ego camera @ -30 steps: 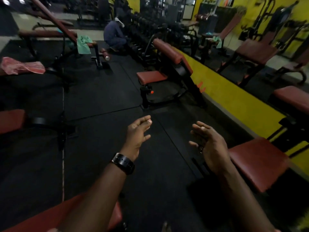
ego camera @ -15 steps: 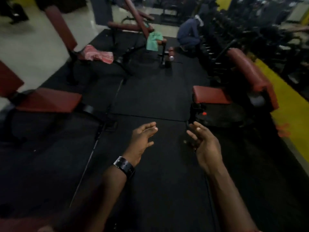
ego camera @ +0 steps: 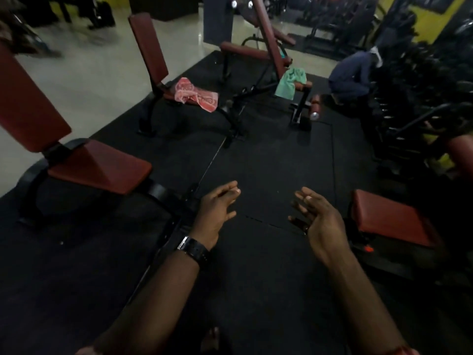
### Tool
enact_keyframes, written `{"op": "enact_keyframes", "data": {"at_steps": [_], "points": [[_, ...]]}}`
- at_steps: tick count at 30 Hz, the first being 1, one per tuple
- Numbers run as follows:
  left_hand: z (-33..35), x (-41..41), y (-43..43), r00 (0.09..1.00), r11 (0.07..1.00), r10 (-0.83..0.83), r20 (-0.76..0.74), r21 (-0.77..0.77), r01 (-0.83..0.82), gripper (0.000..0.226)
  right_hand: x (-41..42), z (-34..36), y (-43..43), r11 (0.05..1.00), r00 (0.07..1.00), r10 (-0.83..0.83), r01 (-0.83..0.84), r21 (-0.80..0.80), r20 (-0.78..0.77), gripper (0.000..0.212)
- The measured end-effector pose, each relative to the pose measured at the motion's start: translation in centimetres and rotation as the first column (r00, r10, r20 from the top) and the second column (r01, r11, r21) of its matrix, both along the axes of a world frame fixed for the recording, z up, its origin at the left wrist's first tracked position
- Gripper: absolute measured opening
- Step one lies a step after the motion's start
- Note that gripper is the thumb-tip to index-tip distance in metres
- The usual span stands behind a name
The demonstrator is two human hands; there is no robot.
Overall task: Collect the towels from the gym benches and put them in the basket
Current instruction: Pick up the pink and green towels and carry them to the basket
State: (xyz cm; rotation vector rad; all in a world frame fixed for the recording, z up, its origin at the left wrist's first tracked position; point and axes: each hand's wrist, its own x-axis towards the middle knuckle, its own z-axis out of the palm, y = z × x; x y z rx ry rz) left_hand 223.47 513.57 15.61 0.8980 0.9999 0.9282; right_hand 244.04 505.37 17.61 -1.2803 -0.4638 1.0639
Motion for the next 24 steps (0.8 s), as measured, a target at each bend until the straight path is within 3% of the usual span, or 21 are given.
{"op": "enact_keyframes", "data": {"at_steps": [12,20,24], "points": [[-0.7,8.0,29.3,0.999,0.999,0.021,-0.037,0.027,-0.02,0.025,8.7,-1.9,28.5,0.999,0.997,-0.032,0.03,-0.021,-0.064,0.024],[0.6,15.7,50.1,0.993,0.997,0.05,-0.106,0.062,-0.044,0.024,16.1,0.3,52.4,0.998,0.996,0.043,-0.04,0.037,-0.079,0.028],[0.2,17.7,58.2,0.986,0.993,0.121,-0.116,0.0,-0.122,0.019,17.5,0.2,62.0,0.996,0.993,0.085,-0.083,0.032,-0.084,0.026]]}}
